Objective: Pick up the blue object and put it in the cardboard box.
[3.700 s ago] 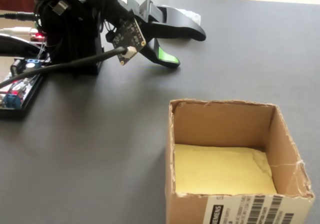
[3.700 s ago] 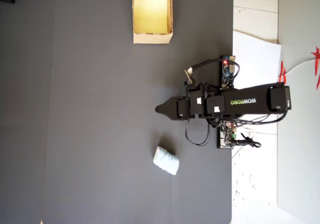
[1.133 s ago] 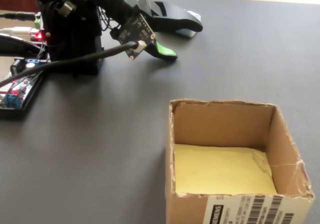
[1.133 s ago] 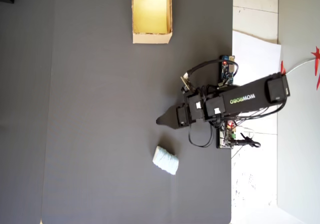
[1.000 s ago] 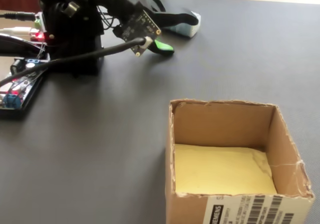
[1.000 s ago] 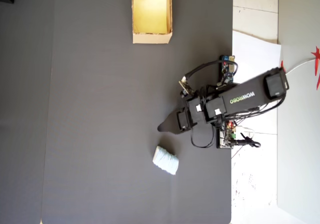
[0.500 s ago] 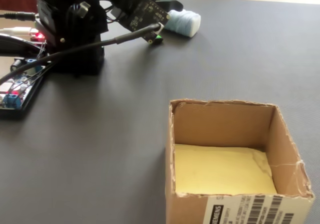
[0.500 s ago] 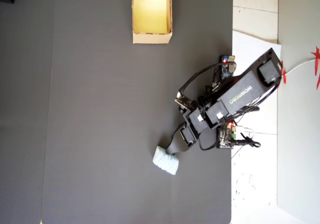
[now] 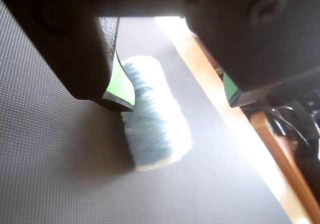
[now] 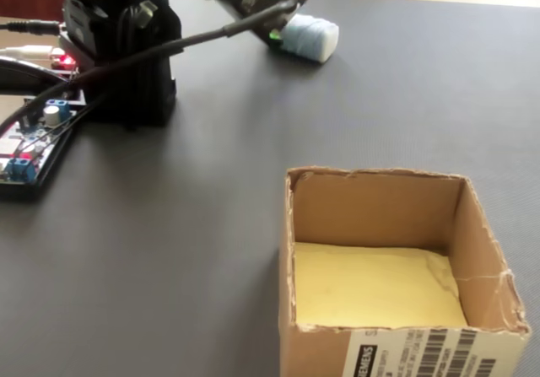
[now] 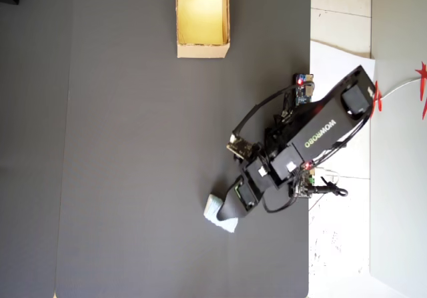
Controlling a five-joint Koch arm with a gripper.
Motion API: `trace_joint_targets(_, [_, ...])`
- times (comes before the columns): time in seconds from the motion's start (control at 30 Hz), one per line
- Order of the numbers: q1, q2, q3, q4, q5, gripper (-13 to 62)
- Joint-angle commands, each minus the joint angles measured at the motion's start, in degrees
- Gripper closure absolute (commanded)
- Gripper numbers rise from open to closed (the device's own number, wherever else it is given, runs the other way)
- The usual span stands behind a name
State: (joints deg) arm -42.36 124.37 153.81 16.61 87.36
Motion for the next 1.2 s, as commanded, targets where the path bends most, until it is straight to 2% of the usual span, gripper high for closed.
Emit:
trace_joint_targets(0.0, [-0.4, -0.1, -6.0, 1.2, 4.3, 14.9])
trace_joint_targets(0.1, [-0.4, -0.8, -10.0, 7.6, 4.7, 14.9])
trace_joint_targets(0.13, [-0.7, -4.6, -13.3, 11.6, 5.0, 14.9])
trace_joint_targets(0.5, [-3.4, -15.6, -23.5, 24.7, 11.0, 14.9])
trace_joint_targets(0.83, [-5.5, -23.8, -27.6, 24.9, 14.3, 15.0])
trace_joint_targets(1.0, [-6.2, -26.8, -25.9, 22.0, 23.1, 15.1])
trace_joint_targets(1.1, [-6.2, -28.7, -26.0, 20.9, 24.9, 16.9])
trace_joint_targets(1.17, [-5.9, -29.4, -25.8, 20.7, 24.9, 20.6])
